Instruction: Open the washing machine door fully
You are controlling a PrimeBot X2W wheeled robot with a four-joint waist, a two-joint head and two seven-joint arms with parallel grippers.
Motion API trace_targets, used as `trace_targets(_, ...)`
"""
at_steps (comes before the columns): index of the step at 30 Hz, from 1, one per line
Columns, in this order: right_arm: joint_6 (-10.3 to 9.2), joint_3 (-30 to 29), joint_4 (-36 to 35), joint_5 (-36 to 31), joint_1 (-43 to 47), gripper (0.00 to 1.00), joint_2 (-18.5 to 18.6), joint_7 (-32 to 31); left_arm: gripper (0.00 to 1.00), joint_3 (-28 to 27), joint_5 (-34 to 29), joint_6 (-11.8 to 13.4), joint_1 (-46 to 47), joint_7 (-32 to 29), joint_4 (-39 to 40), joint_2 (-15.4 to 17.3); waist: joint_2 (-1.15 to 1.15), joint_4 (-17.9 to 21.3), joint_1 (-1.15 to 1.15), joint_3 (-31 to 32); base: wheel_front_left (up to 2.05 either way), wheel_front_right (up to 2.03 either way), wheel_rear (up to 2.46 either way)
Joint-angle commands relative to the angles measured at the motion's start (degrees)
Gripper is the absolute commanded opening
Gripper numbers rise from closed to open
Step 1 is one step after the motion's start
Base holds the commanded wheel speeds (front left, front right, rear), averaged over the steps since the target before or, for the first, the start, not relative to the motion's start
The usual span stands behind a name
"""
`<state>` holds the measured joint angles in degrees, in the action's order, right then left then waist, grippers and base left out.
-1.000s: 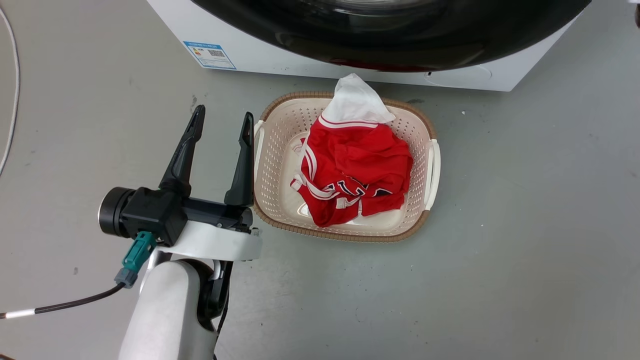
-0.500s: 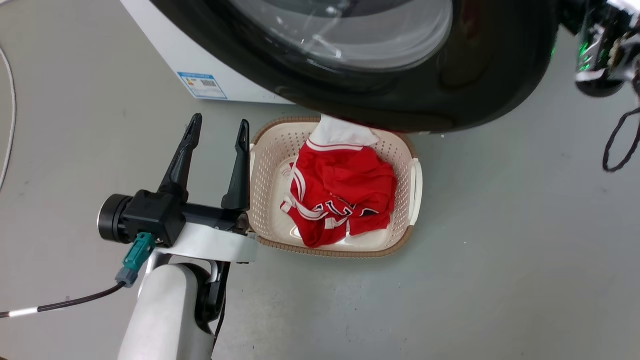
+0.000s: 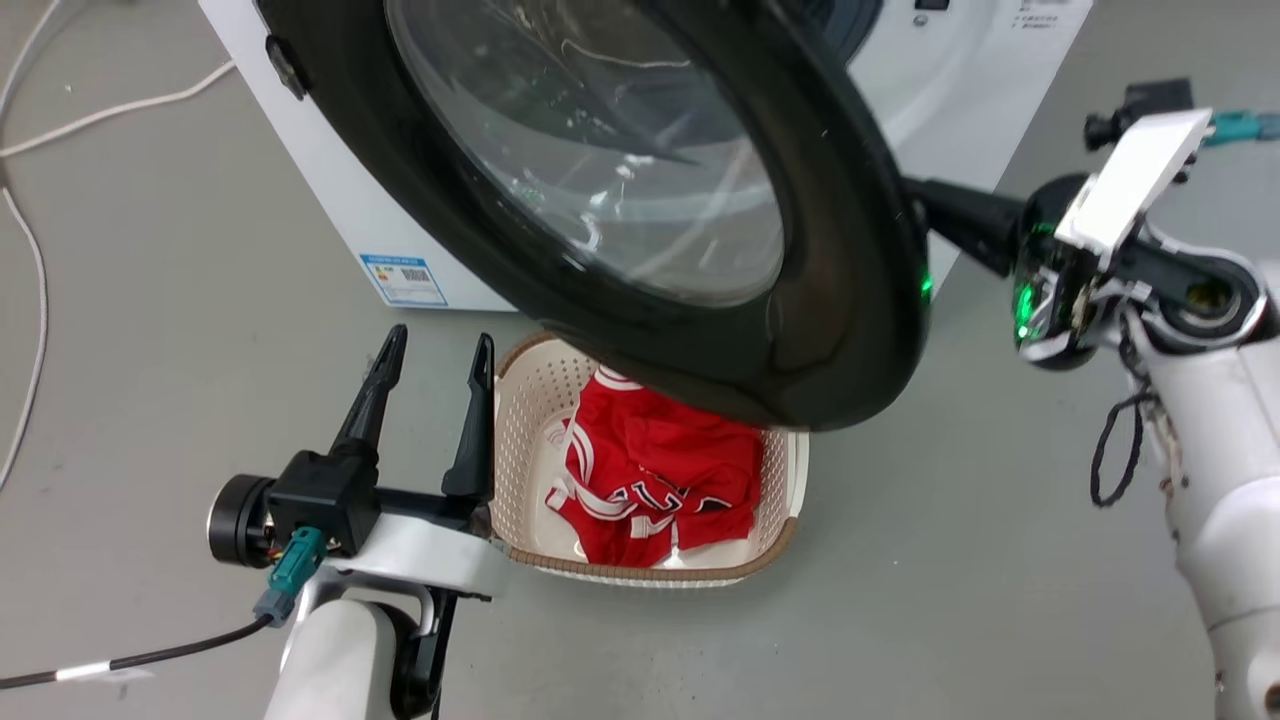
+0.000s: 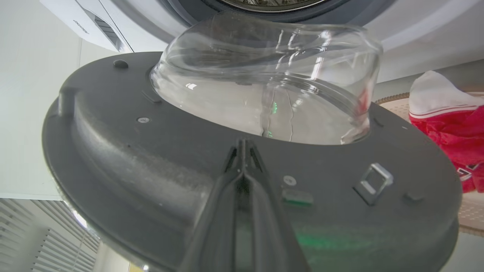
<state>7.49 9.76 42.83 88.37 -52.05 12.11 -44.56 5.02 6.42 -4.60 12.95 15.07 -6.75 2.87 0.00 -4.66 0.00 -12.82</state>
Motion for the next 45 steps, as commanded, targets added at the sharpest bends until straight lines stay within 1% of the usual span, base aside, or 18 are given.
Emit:
trace_targets(1, 0.0, 0.39, -1.31, 0.56, 2.38, 0.0, -0.84, -0.67, 1.0, -0.22, -0.27, -0.3, -0.92, 0.16, -0.09, 0.02, 0.0, 0.46, 0.0, 1.44, 0.0, 0.0, 0.0)
trace_targets(9, 0.0, 1.8, -8.11, 1.87, 10.72, 0.0, -3.47, -2.48, 1.0, -0.41, -0.44, -0.3, -3.47, 0.16, -0.93, 0.01, 0.0, 1.16, 0.0, 4.81, 0.0, 0.0, 0.0)
trace_targets(17, 0.01, 4.23, -14.18, 2.96, 15.73, 0.0, -6.51, -4.1, 1.0, 0.05, 0.0, 0.09, -4.32, 0.16, -1.4, 0.01, 0.0, 1.44, 0.0, 6.22, 0.0, 0.0, 0.0)
trace_targets(20, 0.01, 5.29, -16.17, 3.14, 17.09, 0.0, -7.15, -4.37, 1.0, 0.22, 0.06, -0.02, -4.39, 0.16, -1.5, 0.02, 0.0, 1.36, 0.0, 6.54, 0.0, 0.0, 0.0)
trace_targets(25, 0.0, 5.92, -17.74, 2.57, 18.8, 0.0, -7.52, -3.09, 1.0, 0.42, 0.2, -0.02, -4.43, 0.16, -1.67, 0.01, 0.0, 1.21, 0.0, 6.91, 0.0, 0.0, 0.0)
trace_targets(27, 0.0, 4.98, -18.3, 1.04, 19.71, 0.0, -7.57, 0.67, 1.0, 0.54, 0.17, 0.1, -4.53, 0.16, -1.76, 0.01, 0.0, 1.15, 0.0, 7.13, 0.0, 0.0, 0.0)
trace_targets(28, 0.0, 4.98, -18.3, 1.04, 19.71, 0.0, -7.57, 0.67, 1.0, 0.54, 0.17, 0.1, -4.53, 0.16, -1.76, 0.01, 0.0, 1.15, 0.0, 7.13, 0.0, 0.0, 0.0)
trace_targets(29, 0.0, 4.72, -18.34, 0.16, 19.96, 0.0, -7.57, 2.33, 1.0, 0.52, 0.17, 0.15, -4.62, 0.15, -1.79, 0.02, 0.0, 1.15, 0.0, 7.22, 0.0, 0.0, 0.0)
trace_targets(32, 0.0, 2.96, -18.74, -2.81, 20.88, 0.0, -7.54, 8.79, 1.0, 0.5, 0.2, 0.29, -4.94, 0.15, -1.84, 0.01, 0.0, 1.22, 0.0, 7.53, 0.0, 0.0, 0.0)
trace_targets(35, 0.0, 0.06, -19.15, -4.38, 22.29, 0.0, -7.69, 15.5, 1.0, 0.24, 0.28, 0.34, -5.28, 0.15, -1.88, 0.01, 0.0, 1.47, 0.0, 7.83, 0.0, 0.0, 0.0)
trace_targets(39, 0.0, -4.62, -20.99, -2.57, 25.79, 0.0, -8.12, 21.66, 1.0, -0.67, 0.06, 0.51, -5.72, 0.15, -2.04, 0.0, 0.0, 2.06, 0.0, 8.48, 0.0, 0.0, 0.0)
trace_targets(45, 0.0, -10.86, -26.62, 0.61, 34.05, 0.0, -8.19, 27.81, 1.0, -1.87, -0.55, 0.4, -7.29, 0.15, -2.47, 0.02, 0.0, 3.29, 0.0, 10.16, 0.0, 0.0, 0.0)
